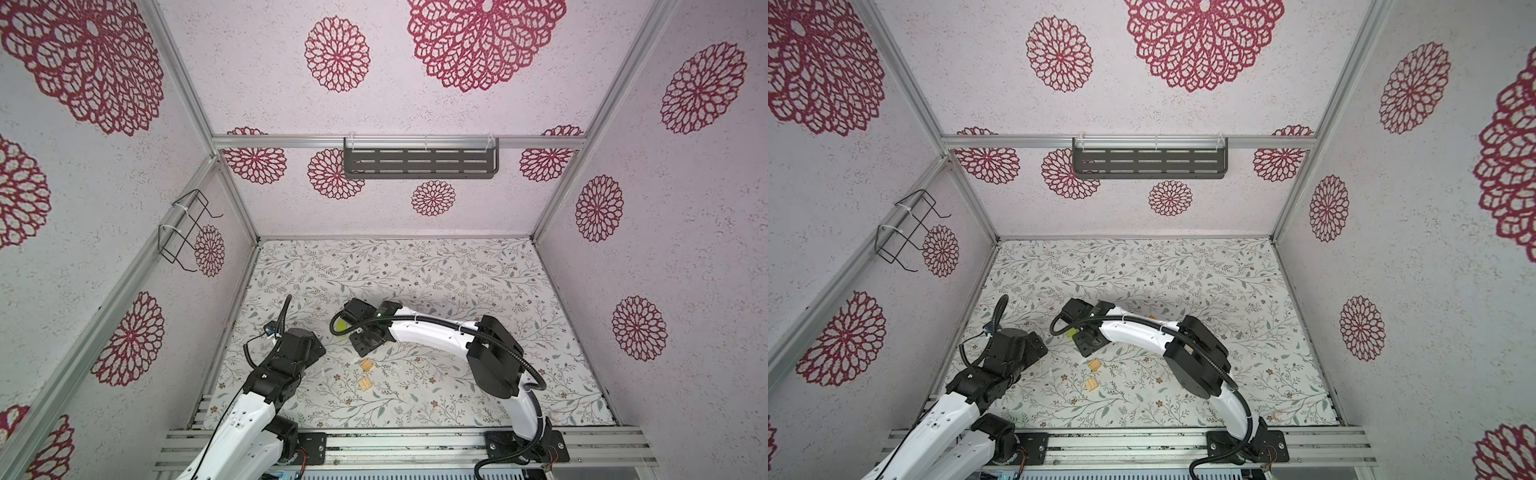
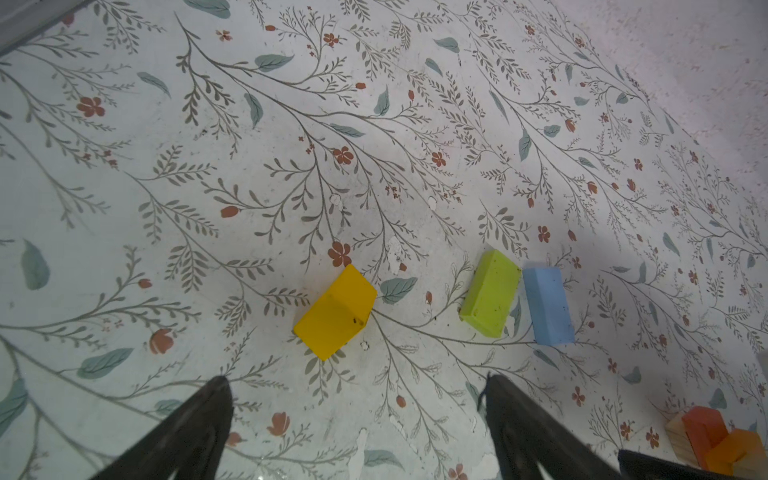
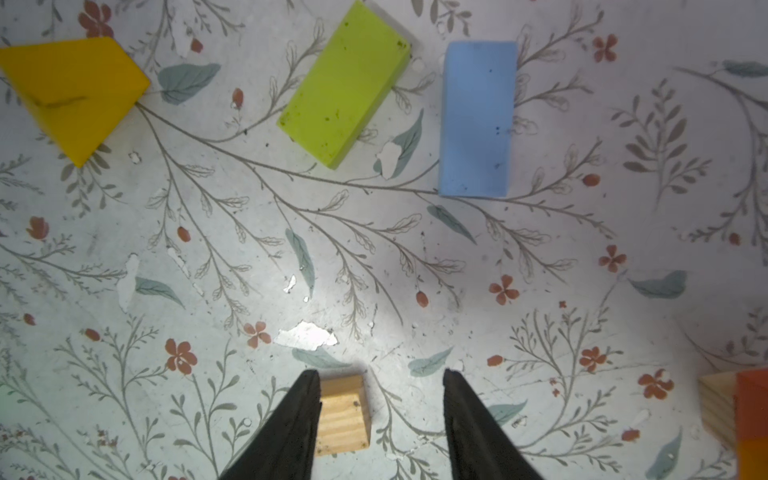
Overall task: Build the wood block tower
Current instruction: 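Lower the right gripper and close it on the small wooden cube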
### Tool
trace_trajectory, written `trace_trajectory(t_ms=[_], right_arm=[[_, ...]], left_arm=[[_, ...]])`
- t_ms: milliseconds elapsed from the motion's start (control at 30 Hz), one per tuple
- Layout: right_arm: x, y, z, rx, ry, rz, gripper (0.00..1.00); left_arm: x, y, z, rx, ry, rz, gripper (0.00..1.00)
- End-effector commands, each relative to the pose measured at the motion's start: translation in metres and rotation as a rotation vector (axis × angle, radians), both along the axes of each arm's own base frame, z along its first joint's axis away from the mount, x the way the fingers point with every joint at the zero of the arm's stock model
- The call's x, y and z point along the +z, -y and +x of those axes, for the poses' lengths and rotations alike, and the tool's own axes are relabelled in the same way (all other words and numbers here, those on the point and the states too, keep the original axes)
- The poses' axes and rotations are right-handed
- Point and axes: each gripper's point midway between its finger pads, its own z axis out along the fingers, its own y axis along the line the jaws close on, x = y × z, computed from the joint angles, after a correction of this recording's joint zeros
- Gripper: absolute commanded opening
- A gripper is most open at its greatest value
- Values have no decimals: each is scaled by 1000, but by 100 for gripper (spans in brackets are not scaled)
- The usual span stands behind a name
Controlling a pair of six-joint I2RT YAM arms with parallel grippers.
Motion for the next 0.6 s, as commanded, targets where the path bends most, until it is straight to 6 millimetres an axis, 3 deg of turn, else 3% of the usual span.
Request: trace_trajectory(t_ms=[0,567], right_arm=[[-3,-2,-10,33,-12,-12,54],[-38,3,-33,75,-47,-74,53]], left_arm=[[-3,1,4,10,7,-22,97],[-4,-1,3,2,-2,-15,97]])
